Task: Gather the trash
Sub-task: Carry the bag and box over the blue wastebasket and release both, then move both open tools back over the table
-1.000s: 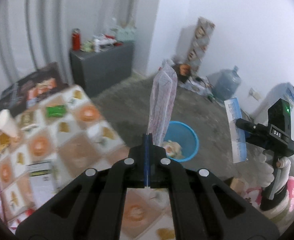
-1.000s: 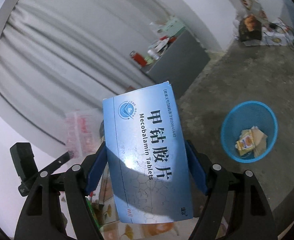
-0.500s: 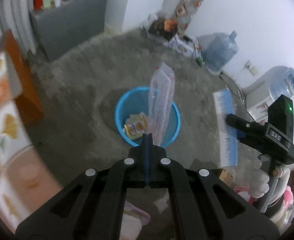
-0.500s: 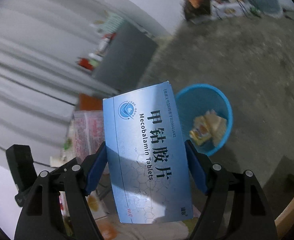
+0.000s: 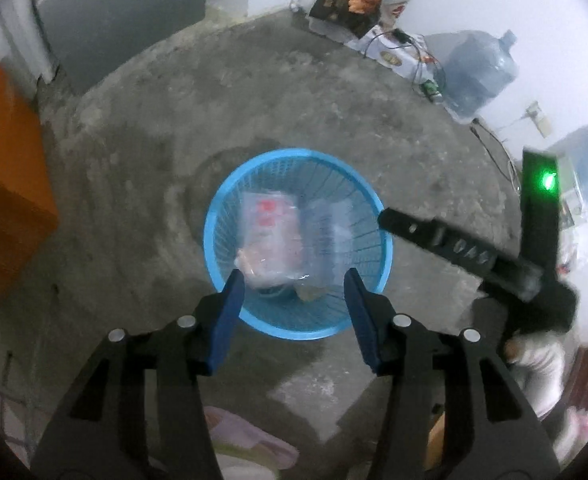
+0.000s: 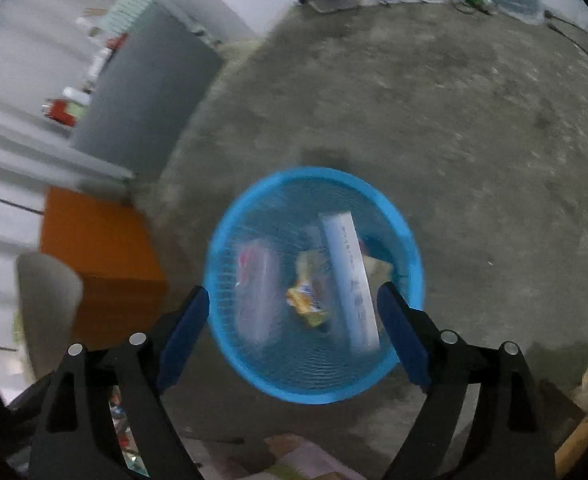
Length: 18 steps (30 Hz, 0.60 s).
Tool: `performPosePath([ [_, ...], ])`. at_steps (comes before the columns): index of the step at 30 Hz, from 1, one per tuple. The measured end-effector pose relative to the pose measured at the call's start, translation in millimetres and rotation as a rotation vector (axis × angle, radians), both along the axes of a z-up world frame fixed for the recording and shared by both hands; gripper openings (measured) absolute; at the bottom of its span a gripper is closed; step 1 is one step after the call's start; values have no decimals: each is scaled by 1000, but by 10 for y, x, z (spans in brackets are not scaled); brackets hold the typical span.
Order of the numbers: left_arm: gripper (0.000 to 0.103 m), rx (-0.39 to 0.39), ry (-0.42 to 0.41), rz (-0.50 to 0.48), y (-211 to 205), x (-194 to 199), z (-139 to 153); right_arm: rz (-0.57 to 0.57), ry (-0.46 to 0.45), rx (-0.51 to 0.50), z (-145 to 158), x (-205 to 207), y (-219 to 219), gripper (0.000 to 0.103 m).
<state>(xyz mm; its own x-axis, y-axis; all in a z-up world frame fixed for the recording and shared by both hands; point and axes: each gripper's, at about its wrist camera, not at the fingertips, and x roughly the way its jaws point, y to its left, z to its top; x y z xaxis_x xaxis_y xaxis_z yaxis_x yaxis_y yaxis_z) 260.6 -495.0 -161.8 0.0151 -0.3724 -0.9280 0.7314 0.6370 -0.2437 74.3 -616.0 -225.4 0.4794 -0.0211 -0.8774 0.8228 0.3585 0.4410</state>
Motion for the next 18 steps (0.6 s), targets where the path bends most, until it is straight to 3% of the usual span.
performPosePath([
  [2,49,-22,14,3,28,-49,38,-22,-22,-6,-2,-142,79,84],
  [5,49,-49,-29,-22,120,-138,231,-39,-42,-47,105,-331,267,84],
  [10,51,-153,-90,-33,331,-306,724,-53,-99,-128,512,-668,720,84],
  [18,70,-279,-256,-16,979,-734,1616,50,-162,-295,1266,-883,1355,84],
])
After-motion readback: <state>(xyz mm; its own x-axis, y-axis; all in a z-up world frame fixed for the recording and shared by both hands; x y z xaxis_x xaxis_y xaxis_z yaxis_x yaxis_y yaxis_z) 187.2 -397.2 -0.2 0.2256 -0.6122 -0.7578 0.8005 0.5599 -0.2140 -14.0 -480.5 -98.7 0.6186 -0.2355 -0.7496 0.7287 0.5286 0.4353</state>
